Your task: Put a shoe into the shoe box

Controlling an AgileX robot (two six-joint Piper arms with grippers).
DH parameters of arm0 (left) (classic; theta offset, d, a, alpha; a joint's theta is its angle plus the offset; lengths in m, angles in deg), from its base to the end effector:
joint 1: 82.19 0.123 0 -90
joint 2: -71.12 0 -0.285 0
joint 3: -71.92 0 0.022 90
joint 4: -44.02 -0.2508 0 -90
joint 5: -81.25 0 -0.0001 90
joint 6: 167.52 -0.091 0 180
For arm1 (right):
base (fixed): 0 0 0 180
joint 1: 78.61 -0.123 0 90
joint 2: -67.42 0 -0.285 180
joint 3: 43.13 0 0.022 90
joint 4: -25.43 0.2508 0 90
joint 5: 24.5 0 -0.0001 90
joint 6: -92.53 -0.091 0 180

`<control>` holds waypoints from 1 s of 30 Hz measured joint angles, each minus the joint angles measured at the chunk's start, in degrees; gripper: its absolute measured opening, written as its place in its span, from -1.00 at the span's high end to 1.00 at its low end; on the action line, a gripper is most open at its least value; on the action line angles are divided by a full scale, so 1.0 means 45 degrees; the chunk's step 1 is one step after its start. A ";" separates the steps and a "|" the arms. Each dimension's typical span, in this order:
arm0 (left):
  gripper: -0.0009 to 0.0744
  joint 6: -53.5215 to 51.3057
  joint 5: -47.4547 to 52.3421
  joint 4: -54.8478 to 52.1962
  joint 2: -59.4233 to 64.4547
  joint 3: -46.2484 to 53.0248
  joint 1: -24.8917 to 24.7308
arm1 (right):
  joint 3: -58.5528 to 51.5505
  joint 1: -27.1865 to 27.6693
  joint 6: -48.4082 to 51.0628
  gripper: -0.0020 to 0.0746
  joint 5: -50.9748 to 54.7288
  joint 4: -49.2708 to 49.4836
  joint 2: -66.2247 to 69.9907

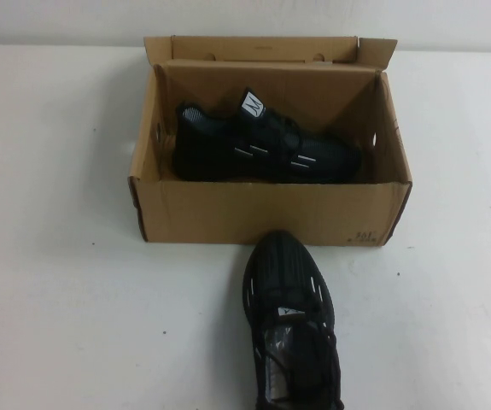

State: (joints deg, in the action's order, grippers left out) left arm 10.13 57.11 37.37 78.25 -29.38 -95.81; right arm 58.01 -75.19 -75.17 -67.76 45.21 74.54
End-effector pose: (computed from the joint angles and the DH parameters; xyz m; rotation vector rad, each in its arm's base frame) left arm 0.0436 -0.0150 0.2414 0.2483 1.0515 -0.1073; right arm 0.0266 -0.0227 0.2610 0.2610 0.7602 -0.1080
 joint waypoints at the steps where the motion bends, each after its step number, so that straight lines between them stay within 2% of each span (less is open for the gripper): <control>1: 0.98 0.0000 0.0000 0.0014 0.0000 0.0000 0.0000 | 0.0000 0.0000 0.0000 0.99 -0.0067 0.0025 -0.0026; 10: 0.98 0.0101 -0.0687 0.0068 0.0000 0.0000 0.0000 | 0.0000 0.0000 -0.0067 0.99 -0.0612 0.0113 -0.0047; 16: 0.98 0.1004 -0.4139 0.0151 0.0000 0.0000 0.0000 | 0.0000 0.0000 -0.1517 0.99 -0.2840 0.0082 -0.0047; 19: 0.98 0.1442 -0.5398 0.0463 -0.0028 -0.0105 0.0000 | 0.0403 0.0000 -0.2284 0.99 -0.3192 0.0082 -0.0047; 23: 0.98 0.1781 -0.5066 0.0932 -0.0028 -0.1334 0.0000 | 0.2210 0.0000 -0.2908 0.99 -0.2541 0.0107 -0.0047; 30: 0.98 0.1837 -0.2015 0.1078 0.0056 -0.4797 0.0000 | 0.5898 0.0000 -0.3621 0.99 0.0799 0.0128 -0.0074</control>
State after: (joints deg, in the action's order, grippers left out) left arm 18.40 48.04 42.23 78.50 -50.96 -95.81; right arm 84.55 -75.19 -91.46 -64.16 45.78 74.21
